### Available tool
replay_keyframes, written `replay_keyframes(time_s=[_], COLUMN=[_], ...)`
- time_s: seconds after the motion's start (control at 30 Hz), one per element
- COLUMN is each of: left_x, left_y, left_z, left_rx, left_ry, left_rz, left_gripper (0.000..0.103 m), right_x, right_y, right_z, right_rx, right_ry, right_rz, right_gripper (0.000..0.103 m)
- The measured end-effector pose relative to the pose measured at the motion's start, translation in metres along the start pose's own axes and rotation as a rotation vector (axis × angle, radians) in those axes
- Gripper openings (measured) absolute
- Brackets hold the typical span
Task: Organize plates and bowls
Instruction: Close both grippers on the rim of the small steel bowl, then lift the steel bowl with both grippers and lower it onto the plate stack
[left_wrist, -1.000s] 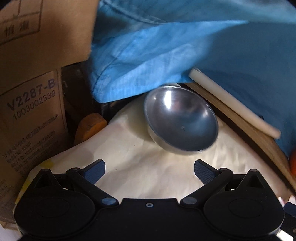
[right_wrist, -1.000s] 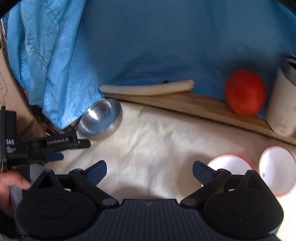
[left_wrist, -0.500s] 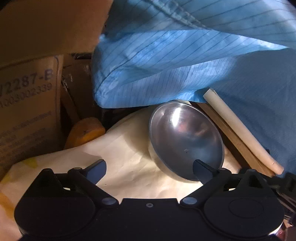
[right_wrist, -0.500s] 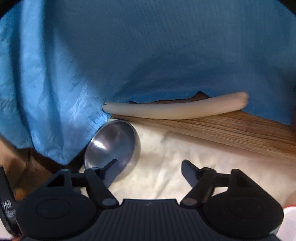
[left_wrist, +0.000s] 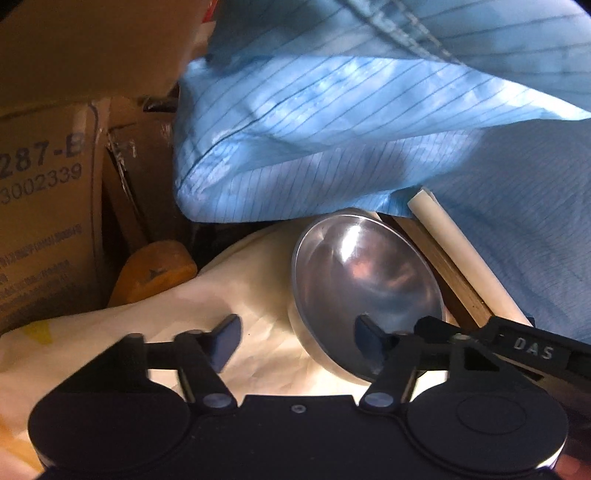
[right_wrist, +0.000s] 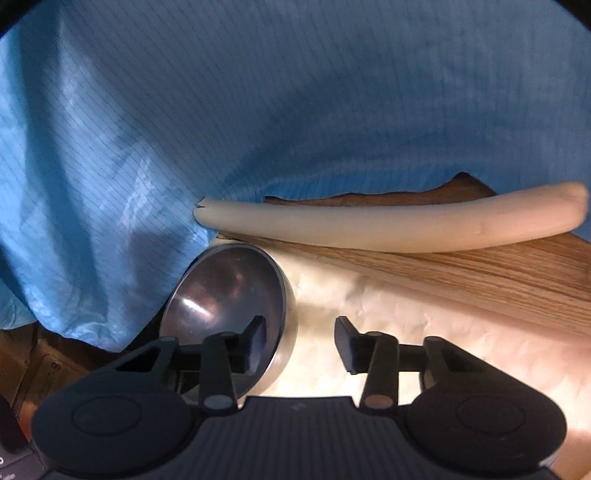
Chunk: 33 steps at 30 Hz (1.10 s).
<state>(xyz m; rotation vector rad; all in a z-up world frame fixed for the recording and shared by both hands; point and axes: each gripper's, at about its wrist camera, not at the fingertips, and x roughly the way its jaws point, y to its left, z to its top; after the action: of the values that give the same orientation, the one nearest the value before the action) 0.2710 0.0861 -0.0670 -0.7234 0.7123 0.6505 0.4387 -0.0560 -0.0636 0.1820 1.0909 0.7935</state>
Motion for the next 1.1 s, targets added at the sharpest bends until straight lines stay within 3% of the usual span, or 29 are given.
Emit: replay_keyframes(time_s=[0.1,0.3,0.37,0.67,1.1], left_x=[0.003,0.006,0.007,-0.003,-0.039], left_y=[0.002,-0.001,-0.002,0.001,0.008], left_z=[0.0,0.0,0.0,-0.002,-0.034], left_rx=[-0.005,0.018,0.021,0.04,0.156], left_ry=[0.013,0.016,0.016,0.061,0.253], left_rz=[-0.007,-0.052,-0.058,-0.094,-0.169], left_gripper=[0.045,0.027,0.025,0.022,0.022], right_x=[0.001,0.0,-0.002,-0.017,-0.069], right_y=[0.0,0.001,0.003,0.003,0.001], right_z=[-0.001,-0.006,-0.008,-0.025,-0.076], right_rx=[0.006,0.001,-0.009,0.0,0.041], right_ry=[0.0,-0.006,-0.006,0.006,0.074], right_rz=[0.01,0.012,0.008,-0.035,-0.05], right_gripper=[0.03,0.021,0.015,0.014,0.016])
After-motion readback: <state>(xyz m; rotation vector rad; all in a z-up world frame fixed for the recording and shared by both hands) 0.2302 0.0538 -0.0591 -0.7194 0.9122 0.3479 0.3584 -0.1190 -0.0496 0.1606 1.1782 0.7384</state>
